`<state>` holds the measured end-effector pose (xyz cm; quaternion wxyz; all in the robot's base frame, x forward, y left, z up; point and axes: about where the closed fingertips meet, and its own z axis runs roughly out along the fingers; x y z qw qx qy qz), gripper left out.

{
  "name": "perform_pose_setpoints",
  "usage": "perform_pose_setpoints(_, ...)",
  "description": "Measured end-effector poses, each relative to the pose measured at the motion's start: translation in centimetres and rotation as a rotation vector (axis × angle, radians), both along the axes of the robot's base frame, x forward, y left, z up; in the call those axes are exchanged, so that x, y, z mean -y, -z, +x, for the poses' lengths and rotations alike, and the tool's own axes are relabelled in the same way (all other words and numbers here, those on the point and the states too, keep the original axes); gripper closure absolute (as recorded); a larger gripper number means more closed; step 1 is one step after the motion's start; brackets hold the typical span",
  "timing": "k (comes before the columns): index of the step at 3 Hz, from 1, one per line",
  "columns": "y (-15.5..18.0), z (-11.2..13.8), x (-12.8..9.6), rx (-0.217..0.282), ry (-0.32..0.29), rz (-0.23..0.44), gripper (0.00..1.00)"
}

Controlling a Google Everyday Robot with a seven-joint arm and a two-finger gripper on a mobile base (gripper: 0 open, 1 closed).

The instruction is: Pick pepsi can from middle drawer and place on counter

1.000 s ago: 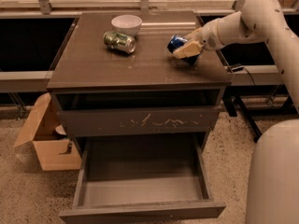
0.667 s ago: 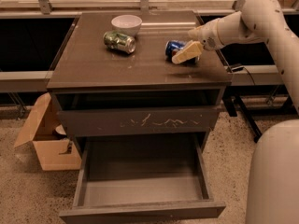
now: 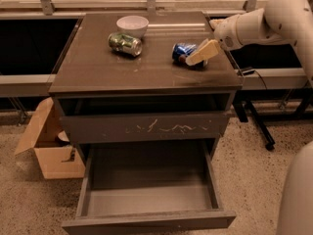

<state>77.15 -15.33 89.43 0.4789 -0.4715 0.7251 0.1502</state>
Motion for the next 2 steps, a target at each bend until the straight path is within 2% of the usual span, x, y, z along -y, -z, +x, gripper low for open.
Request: perform_pose_setpoints(2, -5.6, -4.1, 1.0, 0.176, -0.005, -0.028, 0.0)
